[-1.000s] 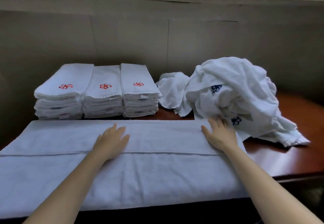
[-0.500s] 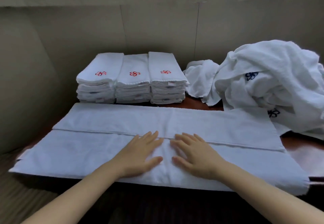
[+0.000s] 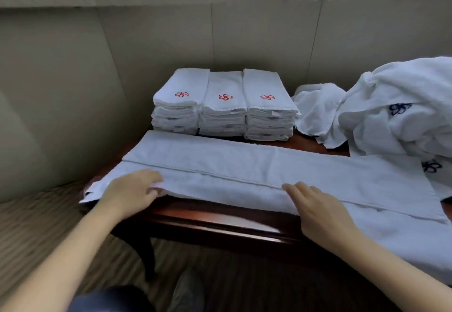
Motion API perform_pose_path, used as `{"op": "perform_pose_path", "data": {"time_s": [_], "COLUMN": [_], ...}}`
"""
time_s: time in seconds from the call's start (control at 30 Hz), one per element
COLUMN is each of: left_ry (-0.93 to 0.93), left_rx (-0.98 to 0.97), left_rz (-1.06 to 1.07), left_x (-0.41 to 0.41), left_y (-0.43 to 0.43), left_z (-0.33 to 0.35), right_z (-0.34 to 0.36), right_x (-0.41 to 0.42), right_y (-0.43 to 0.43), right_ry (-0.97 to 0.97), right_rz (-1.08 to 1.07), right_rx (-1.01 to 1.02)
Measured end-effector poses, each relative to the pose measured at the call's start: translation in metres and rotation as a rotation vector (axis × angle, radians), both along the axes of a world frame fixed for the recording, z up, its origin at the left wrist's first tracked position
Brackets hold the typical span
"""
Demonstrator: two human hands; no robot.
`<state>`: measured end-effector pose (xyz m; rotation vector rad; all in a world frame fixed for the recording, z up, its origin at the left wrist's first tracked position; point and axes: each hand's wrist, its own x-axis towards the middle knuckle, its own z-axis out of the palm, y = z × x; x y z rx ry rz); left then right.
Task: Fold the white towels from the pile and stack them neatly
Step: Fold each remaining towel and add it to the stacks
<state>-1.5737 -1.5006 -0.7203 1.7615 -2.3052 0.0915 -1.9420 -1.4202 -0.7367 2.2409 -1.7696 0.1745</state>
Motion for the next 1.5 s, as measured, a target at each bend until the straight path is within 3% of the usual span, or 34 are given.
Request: {"op": "perform_pose_path", "data": {"time_s": [0.07, 0.13, 0.2, 0.3, 0.4, 0.5, 0.6, 0.83, 0.97, 1.07, 1.17, 1.3, 1.4, 1.5], "left_ry": [0.027, 0.130, 0.252, 0.346, 0.232, 0.120, 0.153, 0.199, -0.043, -0.069, 0.066, 0.548, 0.590, 0.581], "left_rx": [0.213, 0.298, 0.274, 0.058, -0.099, -0.058, 0.036, -0.013, 0.153, 0.362, 0.486, 0.555, 0.534, 0.409], "left_rz": [0.195, 0.250, 0.230, 0.223, 0.277, 0.325, 0.415, 0.489, 0.470, 0.487, 0.422, 0.329, 0.353, 0.380], "left_x": [0.042, 0.071, 0.077, 0.056, 0.024, 0.001, -0.006, -0.003, 0.003, 0.017, 0.038, 0.067, 0.068, 0.052], "left_y": [-0.015, -0.026, -0.037, -0.071, -0.114, -0.156, -0.186, -0.211, -0.205, -0.194, -0.174, -0.152, -0.148, -0.151], "left_z": [0.016, 0.027, 0.032, 0.041, 0.044, 0.031, 0.010, -0.017, -0.006, 0.011, 0.018, 0.019, 0.017, 0.018], "right_z": [0.007, 0.019, 0.031, 0.040, 0.035, 0.019, 0.014, 0.010, 0.018, 0.022, 0.029, 0.039, 0.030, 0.015], "right_x": [-0.006, -0.013, -0.023, -0.040, -0.055, -0.063, -0.071, -0.072, -0.069, -0.066, -0.061, -0.033, 0.004, 0.025], "right_y": [-0.015, -0.032, -0.053, -0.094, -0.131, -0.155, -0.171, -0.187, -0.181, -0.167, -0.150, -0.141, -0.144, -0.149], "right_ry": [0.020, -0.054, -0.220, -0.326, -0.311, -0.158, -0.140, -0.066, -0.008, 0.018, 0.020, -0.018, -0.148, -0.089], "right_rz": [-0.090, -0.165, -0.202, -0.221, -0.276, -0.334, -0.364, -0.406, -0.387, -0.352, -0.316, -0.208, -0.120, -0.163], "right_rx": [0.019, -0.002, -0.016, -0.011, 0.071, 0.171, 0.205, 0.365, 0.474, 0.570, 0.659, 0.519, 0.396, 0.261]}}
